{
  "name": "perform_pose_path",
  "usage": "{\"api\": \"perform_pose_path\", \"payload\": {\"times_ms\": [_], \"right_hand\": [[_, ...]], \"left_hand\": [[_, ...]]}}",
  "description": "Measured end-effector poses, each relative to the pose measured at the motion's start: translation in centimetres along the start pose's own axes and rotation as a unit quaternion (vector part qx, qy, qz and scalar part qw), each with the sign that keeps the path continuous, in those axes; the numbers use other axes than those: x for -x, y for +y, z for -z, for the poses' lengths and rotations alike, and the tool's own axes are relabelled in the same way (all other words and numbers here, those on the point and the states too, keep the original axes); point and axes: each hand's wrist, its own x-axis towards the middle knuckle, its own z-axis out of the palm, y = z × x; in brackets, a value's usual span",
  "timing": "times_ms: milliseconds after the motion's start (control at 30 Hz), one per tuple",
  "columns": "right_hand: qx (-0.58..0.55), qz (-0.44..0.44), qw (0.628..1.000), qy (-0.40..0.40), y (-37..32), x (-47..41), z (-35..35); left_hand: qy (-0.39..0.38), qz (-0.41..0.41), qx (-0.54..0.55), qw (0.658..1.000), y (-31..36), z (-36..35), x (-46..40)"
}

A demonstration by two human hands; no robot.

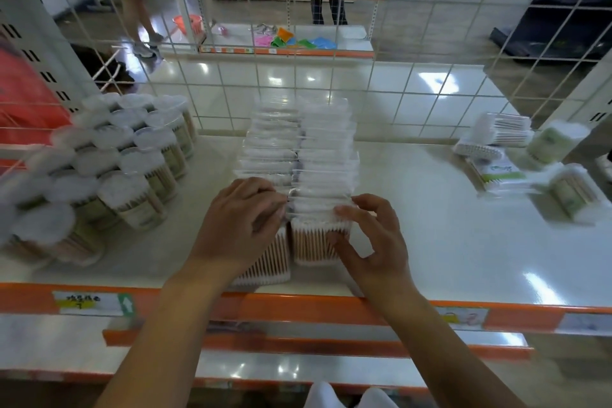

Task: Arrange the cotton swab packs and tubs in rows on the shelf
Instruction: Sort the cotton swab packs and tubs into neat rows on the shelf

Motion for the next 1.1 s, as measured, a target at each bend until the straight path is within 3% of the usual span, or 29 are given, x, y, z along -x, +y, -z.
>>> {"api": "perform_pose_path", "payload": {"times_ms": [200,500,700,900,1100], "right_hand": [[0.018,0.005,0.999,-0.028,-0.1,-0.5,1.7],[0.005,0.015,1.000,0.018,2.0,-0.7,6.1],[-0.004,0.012,0.999,0.050,4.5,0.0,9.5],[-0.047,-0.058,0.996,0.047,6.9,0.9,13.7],[0.003,-0.048,0.994,0.096,10.2,1.3,17.5]], "left_hand": [[-0.009,0.047,0.044,0.998,1.2,2.0,-1.3],[-0.016,-0.028,0.011,0.999,7.0,-0.6,-3.6],[-0.045,-0.060,0.046,0.996,11.4,-4.2,-4.9],[-0.062,-0.075,0.081,0.992,15.7,-8.2,-5.8],[-0.104,-0.082,0.098,0.986,18.6,-11.7,-6.7]]}}
